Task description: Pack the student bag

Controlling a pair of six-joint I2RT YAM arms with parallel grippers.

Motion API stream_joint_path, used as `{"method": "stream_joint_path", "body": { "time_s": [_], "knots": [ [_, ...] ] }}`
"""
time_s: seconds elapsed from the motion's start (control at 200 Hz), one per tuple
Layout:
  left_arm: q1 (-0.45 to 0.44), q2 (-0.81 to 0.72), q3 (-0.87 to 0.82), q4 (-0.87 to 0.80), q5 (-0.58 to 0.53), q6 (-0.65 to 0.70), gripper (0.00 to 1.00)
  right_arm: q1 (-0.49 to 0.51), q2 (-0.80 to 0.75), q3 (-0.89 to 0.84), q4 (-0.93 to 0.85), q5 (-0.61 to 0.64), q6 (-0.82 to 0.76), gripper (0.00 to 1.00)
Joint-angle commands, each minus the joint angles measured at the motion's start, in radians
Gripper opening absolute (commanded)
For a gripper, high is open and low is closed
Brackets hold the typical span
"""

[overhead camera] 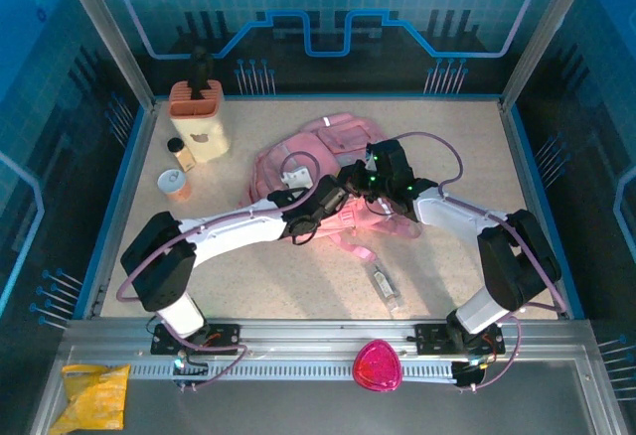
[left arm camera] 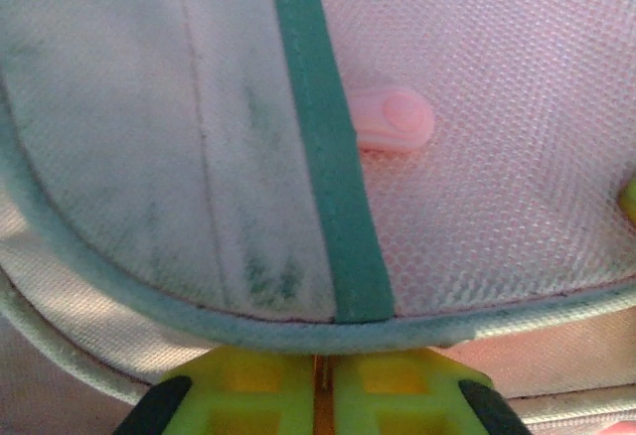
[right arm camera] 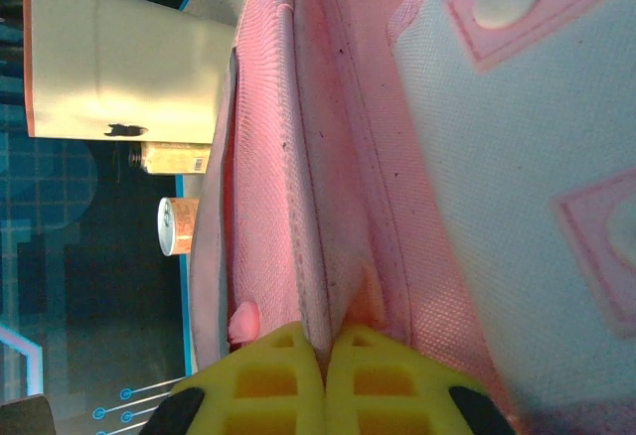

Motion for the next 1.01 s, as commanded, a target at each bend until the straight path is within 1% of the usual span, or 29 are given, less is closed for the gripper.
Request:
{"method": "stream_joint_path", "body": {
  "time_s": [0.0, 0.065, 0.145, 0.185, 0.24, 0.33, 0.395, 0.52, 0.62, 0.69, 0.725, 0.77, 0.805, 0.83, 0.87, 0.9, 0.95, 1.001],
  "knots": [
    [0.015, -0.073, -0.048, 0.042, 0.005, 0.054, 0.00, -0.012, -0.017, 0.016, 0.111, -0.034, -0.012, 0.00],
    [0.018, -0.115, -0.080, 0.057, 0.019, 0.108, 0.00, -0.022, -0.024, 0.016, 0.096, -0.035, -0.021, 0.00],
    [0.043, -0.170, -0.116, 0.055, 0.053, 0.199, 0.00, -0.034, -0.031, 0.029, 0.051, -0.038, -0.052, 0.00],
    [0.066, -0.200, -0.140, 0.080, 0.088, 0.267, 0.00, -0.042, -0.033, 0.039, 0.020, -0.035, -0.070, 0.00],
    [0.104, -0.235, -0.188, 0.136, 0.171, 0.377, 0.00, -0.052, -0.041, 0.042, -0.006, -0.036, -0.092, 0.00],
    [0.189, -0.268, -0.234, 0.161, 0.306, 0.495, 0.00, -0.072, -0.047, 0.045, -0.023, -0.052, -0.104, 0.00],
    [0.235, -0.275, -0.245, 0.152, 0.331, 0.568, 0.00, -0.084, -0.046, 0.054, -0.036, -0.073, -0.111, 0.00],
    [0.286, -0.270, -0.264, 0.216, 0.396, 0.732, 0.00, -0.099, -0.029, 0.092, -0.086, -0.092, -0.150, 0.00],
    [0.292, -0.234, -0.227, 0.202, 0.440, 0.779, 0.00, -0.129, 0.006, 0.128, -0.115, -0.103, -0.173, 0.00],
    [0.281, -0.209, -0.204, 0.229, 0.542, 0.781, 0.00, -0.158, 0.048, 0.170, -0.128, -0.139, -0.208, 0.00],
    [0.261, -0.191, -0.193, 0.249, 0.575, 0.777, 0.00, -0.169, 0.080, 0.216, -0.176, -0.152, -0.243, 0.00],
    [0.230, -0.168, -0.171, 0.263, 0.577, 0.773, 0.00, -0.182, 0.125, 0.278, -0.243, -0.158, -0.280, 0.00],
    [0.204, -0.147, -0.150, 0.263, 0.559, 0.760, 0.00, -0.193, 0.152, 0.312, -0.261, -0.165, -0.303, 0.00],
    [0.189, -0.130, -0.130, 0.263, 0.553, 0.749, 0.00, -0.201, 0.169, 0.331, -0.264, -0.173, -0.314, 0.07],
    [0.166, -0.104, -0.102, 0.268, 0.557, 0.725, 0.00, -0.218, 0.193, 0.359, -0.271, -0.185, -0.328, 0.23],
    [0.147, -0.084, -0.084, 0.283, 0.557, 0.707, 0.00, -0.227, 0.210, 0.386, -0.284, -0.192, -0.344, 0.32],
    [0.121, -0.052, -0.057, 0.313, 0.551, 0.673, 0.00, -0.238, 0.234, 0.429, -0.309, -0.208, -0.376, 0.41],
    [0.109, -0.018, -0.028, 0.338, 0.546, 0.605, 0.00, -0.246, 0.252, 0.460, -0.348, -0.230, -0.401, 0.46]
  ]
}}
